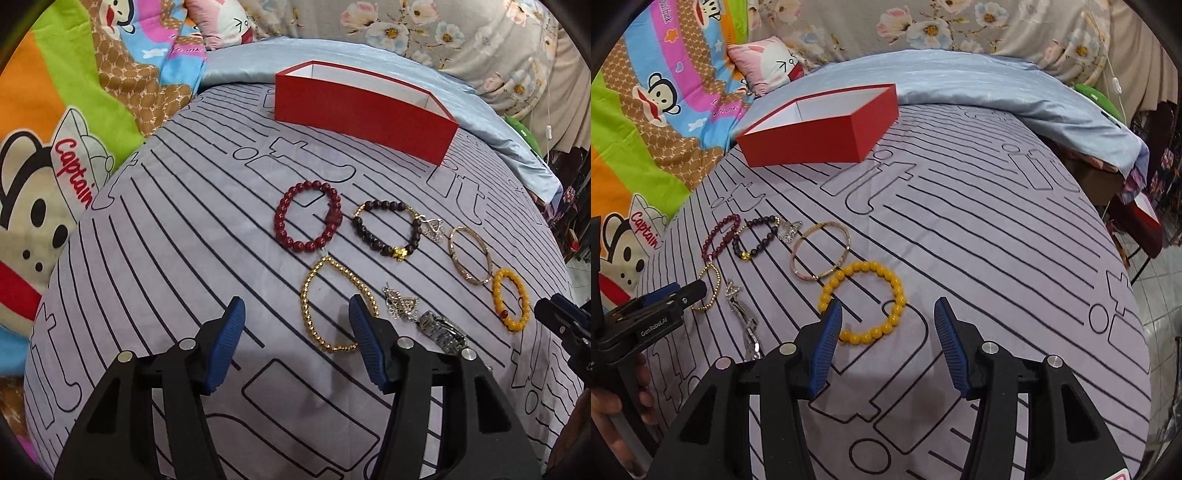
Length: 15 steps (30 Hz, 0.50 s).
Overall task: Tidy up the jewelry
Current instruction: 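Grasp the gold bead chain with left gripper while right grasps orange bead bracelet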
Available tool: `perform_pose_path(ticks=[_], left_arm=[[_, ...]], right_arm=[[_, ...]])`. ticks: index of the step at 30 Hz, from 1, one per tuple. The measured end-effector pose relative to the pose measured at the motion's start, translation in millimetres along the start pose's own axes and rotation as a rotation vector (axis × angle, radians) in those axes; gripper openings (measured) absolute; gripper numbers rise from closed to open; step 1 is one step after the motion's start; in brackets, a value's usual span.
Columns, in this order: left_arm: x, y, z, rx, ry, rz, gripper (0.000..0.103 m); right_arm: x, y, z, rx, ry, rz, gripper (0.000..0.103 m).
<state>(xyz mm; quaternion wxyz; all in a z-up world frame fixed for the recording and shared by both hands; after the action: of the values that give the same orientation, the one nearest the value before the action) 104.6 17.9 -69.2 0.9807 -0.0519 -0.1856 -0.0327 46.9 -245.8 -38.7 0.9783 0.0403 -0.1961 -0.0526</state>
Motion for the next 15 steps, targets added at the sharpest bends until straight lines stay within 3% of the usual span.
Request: perform_pose_path(ticks=[15], left_arm=[[-4.3,-6.0,-3.7,0.073,-0.043,-0.016,0.051]], right_arm=[[5.6,-0.8,-16.4,-0.012,0.004,-0.021,0.051]])
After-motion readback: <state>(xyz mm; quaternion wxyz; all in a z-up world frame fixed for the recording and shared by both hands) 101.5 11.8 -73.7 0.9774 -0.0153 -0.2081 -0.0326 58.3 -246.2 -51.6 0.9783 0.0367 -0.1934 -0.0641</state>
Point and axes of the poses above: each gripper's, at about its wrist camera, not at the fingertips, and z roughly against the way its jaws point, y to its left, x to its top, the point moved 1 cm from there along -z, roughly the way its jaws point, and after that the axes turned 15 degrees about y, right-handed, at the moved point
